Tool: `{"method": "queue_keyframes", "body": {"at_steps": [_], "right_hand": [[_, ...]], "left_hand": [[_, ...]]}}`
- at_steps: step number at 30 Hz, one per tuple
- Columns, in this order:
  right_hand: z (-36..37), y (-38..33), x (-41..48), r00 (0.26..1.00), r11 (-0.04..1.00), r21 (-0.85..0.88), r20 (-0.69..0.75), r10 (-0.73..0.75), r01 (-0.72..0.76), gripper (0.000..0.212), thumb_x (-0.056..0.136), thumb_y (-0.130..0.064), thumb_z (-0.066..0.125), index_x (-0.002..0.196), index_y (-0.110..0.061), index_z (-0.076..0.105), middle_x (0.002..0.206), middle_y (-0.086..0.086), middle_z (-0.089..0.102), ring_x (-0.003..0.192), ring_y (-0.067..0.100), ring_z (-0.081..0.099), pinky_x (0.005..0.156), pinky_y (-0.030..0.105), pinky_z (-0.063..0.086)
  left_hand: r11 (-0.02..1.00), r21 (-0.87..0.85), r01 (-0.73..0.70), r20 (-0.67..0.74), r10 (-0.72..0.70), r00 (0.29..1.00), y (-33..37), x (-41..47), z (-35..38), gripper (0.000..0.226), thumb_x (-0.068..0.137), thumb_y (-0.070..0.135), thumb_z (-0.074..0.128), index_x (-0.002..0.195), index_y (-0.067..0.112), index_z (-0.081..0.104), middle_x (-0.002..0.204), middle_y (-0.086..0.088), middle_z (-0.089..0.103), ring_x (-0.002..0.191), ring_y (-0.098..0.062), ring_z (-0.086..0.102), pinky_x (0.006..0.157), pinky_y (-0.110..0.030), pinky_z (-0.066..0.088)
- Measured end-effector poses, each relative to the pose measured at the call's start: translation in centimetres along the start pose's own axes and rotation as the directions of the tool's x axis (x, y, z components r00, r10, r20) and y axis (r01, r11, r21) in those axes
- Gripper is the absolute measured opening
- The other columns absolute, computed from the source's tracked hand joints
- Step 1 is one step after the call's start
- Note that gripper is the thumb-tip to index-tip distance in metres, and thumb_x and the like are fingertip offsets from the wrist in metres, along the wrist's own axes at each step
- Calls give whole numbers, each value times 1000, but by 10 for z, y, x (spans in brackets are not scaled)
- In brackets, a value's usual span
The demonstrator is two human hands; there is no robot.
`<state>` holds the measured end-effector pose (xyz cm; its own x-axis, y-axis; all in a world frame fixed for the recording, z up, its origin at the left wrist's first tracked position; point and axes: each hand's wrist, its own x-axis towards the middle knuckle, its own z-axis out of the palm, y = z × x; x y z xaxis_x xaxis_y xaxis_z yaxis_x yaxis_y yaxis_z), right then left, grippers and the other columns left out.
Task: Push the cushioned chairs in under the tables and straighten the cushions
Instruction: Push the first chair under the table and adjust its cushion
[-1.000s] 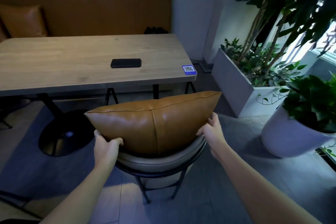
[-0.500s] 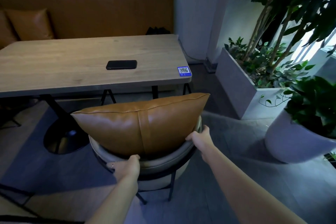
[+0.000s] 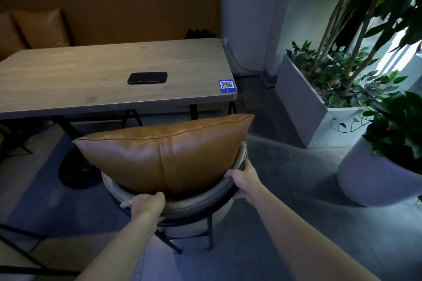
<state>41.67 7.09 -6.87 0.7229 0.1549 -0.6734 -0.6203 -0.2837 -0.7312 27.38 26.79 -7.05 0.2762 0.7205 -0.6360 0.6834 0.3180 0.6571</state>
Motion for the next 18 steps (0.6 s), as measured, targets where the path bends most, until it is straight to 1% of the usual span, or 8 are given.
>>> {"method": "queue_keyframes", "body": {"at_steps": [3,5,7,9,12,14,16,18], "right_hand": [[-1,2,0,1000,1000,-21,0,-15,15,102,90,-7,71,165,-33,6,167,11,30,143,45,42,100,66,51],[-1,4,-3,1000,998,-60,-7,-20,20,102,90,-13,72,165,-35,7,167,10,32,140,43,46,98,62,54],[-2,7,-7,999,995,-96,-14,-36,35,102,89,-20,74,165,-38,8,165,10,36,136,42,52,97,59,56],[-2,10,-9,999,994,-100,-5,-48,47,101,88,-25,75,164,-41,10,163,9,40,133,40,55,96,59,57],[-2,11,-13,999,993,-108,9,-42,43,102,89,-27,74,163,-42,6,163,7,39,135,39,53,97,60,56],[-1,13,-14,999,992,-119,21,-33,36,106,89,-30,76,163,-42,1,164,7,37,135,39,53,97,61,55],[-1,16,-15,999,991,-130,47,-14,20,114,86,-33,79,163,-41,-5,163,9,38,134,41,54,99,61,54],[-1,18,-14,998,991,-132,55,-15,22,120,84,-34,81,162,-41,-9,165,10,35,137,41,50,103,61,51]], "left_hand": [[998,52,-24,20,23,1000,-2,-4,-5,70,92,9,64,149,-6,26,136,-20,46,102,-35,55,86,-45,57],[987,153,-50,-21,54,998,-9,-7,-13,94,85,28,75,153,-4,18,138,-21,48,116,-41,54,98,-49,50],[953,265,-147,-95,177,980,-17,-11,-22,118,74,48,81,156,5,9,154,-22,33,132,-44,45,105,-51,43],[864,401,-306,-154,393,907,-23,-16,-29,123,69,56,81,157,17,5,162,-18,20,138,-45,38,104,-56,41],[735,499,-460,-163,601,783,-17,-12,-39,111,70,49,84,153,13,19,154,-19,35,134,-43,43,99,-59,45],[778,391,-493,-208,596,776,-8,-7,-52,99,70,35,87,147,11,30,144,-20,44,129,-43,49,99,-59,46],[817,253,-517,-291,574,765,5,-6,-70,90,71,20,85,144,15,33,145,-18,42,127,-44,51,102,-58,45],[724,346,-597,-329,689,646,22,-8,-86,90,72,16,81,146,24,31,153,-13,35,133,-42,46,110,-58,38]]}}
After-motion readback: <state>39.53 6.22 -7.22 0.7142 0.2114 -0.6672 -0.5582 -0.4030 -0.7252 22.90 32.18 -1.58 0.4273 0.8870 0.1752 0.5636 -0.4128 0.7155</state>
